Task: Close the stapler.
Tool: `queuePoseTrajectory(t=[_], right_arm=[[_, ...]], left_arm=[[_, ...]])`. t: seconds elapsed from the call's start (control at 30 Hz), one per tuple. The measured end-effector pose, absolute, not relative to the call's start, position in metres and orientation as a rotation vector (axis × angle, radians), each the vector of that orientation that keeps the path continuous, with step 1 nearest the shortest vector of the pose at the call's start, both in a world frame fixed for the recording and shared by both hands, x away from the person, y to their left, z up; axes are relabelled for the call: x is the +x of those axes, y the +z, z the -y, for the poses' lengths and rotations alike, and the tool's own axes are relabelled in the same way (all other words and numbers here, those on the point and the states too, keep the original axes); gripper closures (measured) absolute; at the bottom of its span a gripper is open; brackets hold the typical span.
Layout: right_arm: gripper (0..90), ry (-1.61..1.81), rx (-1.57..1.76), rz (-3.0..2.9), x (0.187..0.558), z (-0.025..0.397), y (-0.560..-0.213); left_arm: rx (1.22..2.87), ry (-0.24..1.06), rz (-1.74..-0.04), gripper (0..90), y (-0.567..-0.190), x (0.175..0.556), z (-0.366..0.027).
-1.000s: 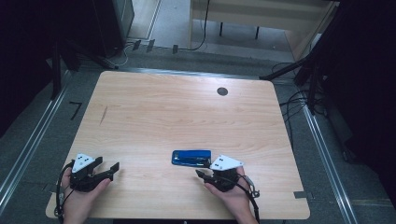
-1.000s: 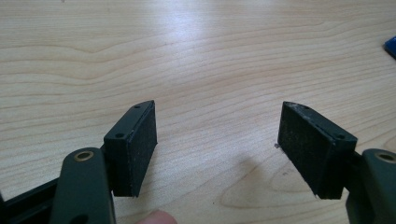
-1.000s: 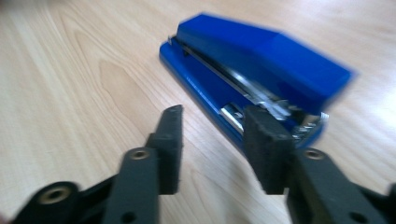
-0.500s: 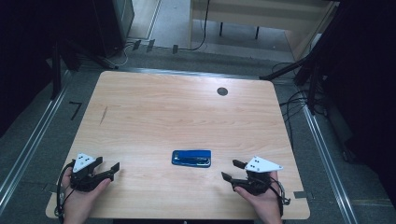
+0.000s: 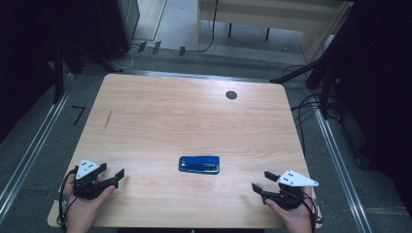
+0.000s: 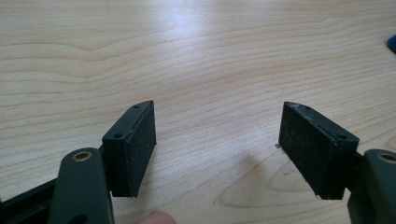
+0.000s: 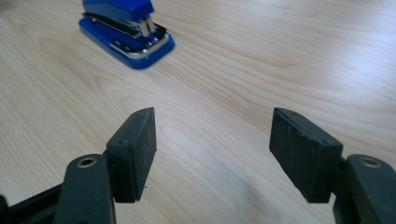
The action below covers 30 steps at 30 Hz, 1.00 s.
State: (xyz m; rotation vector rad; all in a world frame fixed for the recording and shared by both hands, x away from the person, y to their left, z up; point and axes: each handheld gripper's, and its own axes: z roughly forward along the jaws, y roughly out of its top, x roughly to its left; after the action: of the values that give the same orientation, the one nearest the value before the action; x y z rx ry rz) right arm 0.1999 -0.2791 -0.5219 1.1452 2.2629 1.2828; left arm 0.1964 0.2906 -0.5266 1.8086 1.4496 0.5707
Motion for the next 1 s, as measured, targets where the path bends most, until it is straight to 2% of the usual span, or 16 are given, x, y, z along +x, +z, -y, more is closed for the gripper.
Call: queuePoseTrajectory(t=[0.57, 1.0], right_arm=[[30.3, 1.2, 1.303, -2.176, 0.185, 0.342, -0.538], [21.8, 1.12, 1.341, -2.195, 0.187, 0.347, -0.55]], left_arm=[[1.813, 0.575, -1.451, 28.4, -0.527, 0.197, -0.29], [1.818, 0.566, -1.454, 28.4, -0.527, 0.197, -0.29]])
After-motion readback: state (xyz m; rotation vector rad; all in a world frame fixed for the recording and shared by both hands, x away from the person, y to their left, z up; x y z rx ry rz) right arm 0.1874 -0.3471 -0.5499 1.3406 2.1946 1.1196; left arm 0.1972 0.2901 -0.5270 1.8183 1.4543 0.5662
